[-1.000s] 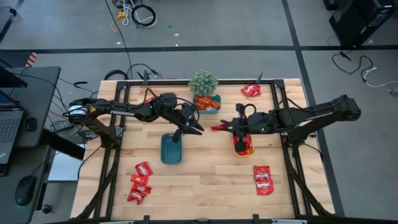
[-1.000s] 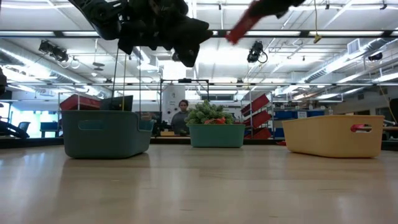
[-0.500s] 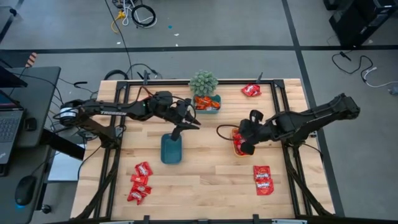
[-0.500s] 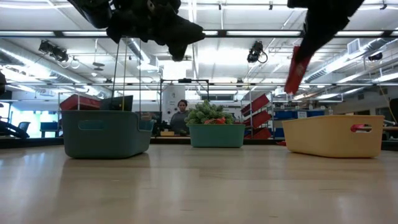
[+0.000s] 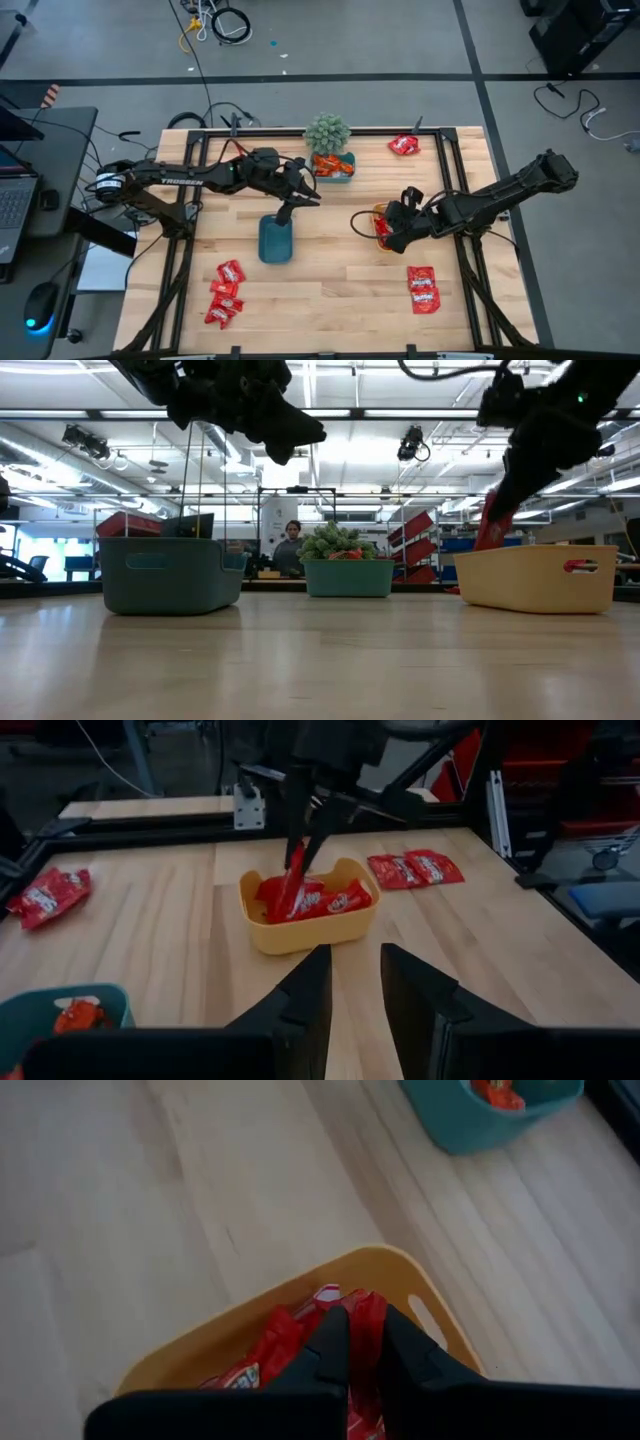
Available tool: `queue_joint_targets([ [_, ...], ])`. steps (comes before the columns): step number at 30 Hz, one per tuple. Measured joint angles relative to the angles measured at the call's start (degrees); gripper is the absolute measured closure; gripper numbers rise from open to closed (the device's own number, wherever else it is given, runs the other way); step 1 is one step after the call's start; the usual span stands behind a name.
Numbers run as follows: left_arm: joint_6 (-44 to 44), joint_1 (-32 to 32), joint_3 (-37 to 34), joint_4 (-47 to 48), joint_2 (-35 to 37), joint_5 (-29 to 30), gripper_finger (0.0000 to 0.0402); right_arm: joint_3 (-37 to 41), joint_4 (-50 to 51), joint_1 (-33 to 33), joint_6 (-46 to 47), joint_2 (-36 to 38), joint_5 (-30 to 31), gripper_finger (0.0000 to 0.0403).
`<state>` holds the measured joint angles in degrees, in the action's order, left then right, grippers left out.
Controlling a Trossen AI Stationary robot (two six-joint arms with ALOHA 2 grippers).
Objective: Sort candy
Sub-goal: Put the red chocolate into the yellow bin, then put the red candy into the blue bin
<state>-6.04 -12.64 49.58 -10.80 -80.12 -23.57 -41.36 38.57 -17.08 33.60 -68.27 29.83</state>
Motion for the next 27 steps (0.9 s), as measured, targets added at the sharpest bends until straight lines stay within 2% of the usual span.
queue_joint_targets([
  [5,0.08,0.00,0.00,1.46,0.00,0.38,0.0313,4.30,-5.65,0.49,1.19,-0.02,1.48,0.0372],
  [8,0.07,0.02,0.00,2.97,-0.02,2.78,0.0313,5.99,-8.69,1.11,1.18,-0.02,1.23,0.0370],
  [13,0.07,0.00,0.00,3.75,0.00,4.26,0.0313,7.04,-13.00,1.46,-0.03,-0.04,-4.18,0.0353],
  [17,0.24,0.02,0.00,3.74,0.00,4.26,0.0313,5.81,-13.34,1.43,-2.07,-0.04,-7.23,0.0303],
  [23,0.27,0.00,0.00,6.09,0.00,5.24,0.0313,2.87,-12.97,1.42,-2.28,-0.04,-7.72,0.0203],
  [27,0.26,0.03,0.00,7.09,0.00,5.35,0.0313,0.16,-12.61,1.42,-5.87,-0.04,-10.39,0.0150],
])
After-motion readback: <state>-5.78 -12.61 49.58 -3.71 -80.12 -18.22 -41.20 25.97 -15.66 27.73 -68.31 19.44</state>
